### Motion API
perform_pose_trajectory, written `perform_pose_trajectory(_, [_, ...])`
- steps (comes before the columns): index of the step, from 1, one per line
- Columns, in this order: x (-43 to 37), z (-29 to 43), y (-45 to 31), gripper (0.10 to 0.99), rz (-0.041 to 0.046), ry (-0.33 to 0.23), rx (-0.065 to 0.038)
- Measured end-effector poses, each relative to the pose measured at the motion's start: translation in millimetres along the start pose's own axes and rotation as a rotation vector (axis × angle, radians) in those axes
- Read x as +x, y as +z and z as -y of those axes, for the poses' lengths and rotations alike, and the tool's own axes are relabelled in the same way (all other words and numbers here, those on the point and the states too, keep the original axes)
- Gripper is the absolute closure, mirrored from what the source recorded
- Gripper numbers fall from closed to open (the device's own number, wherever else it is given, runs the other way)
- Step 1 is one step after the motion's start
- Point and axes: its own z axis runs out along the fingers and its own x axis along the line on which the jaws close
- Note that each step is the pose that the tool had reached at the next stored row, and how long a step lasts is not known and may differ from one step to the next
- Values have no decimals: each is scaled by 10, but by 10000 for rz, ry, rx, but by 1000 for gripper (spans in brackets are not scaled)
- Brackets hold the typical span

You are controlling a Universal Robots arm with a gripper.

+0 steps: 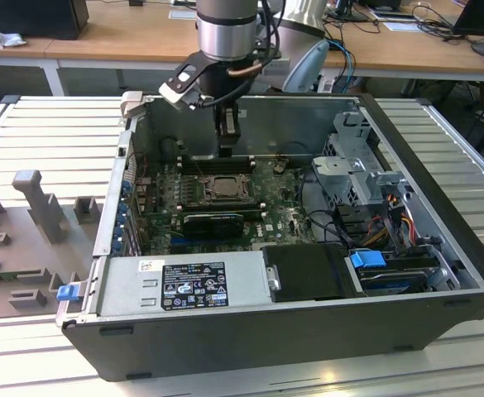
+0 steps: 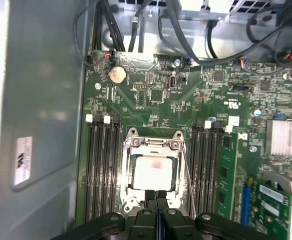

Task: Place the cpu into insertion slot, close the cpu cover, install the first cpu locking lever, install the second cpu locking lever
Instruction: 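Install the first cpu locking lever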

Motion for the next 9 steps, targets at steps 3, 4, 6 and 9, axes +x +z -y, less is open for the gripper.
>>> perform_pose_trajectory(3, [1, 5, -8, 980, -3, -25, -2])
perform_pose_trajectory(4, [1, 7, -8, 980, -4, -141, -2])
perform_pose_trajectory(6, [1, 8, -7, 980, -19, -803, -2])
perform_pose_trajectory(9, [1, 7, -6, 980, -32, -1360, -3])
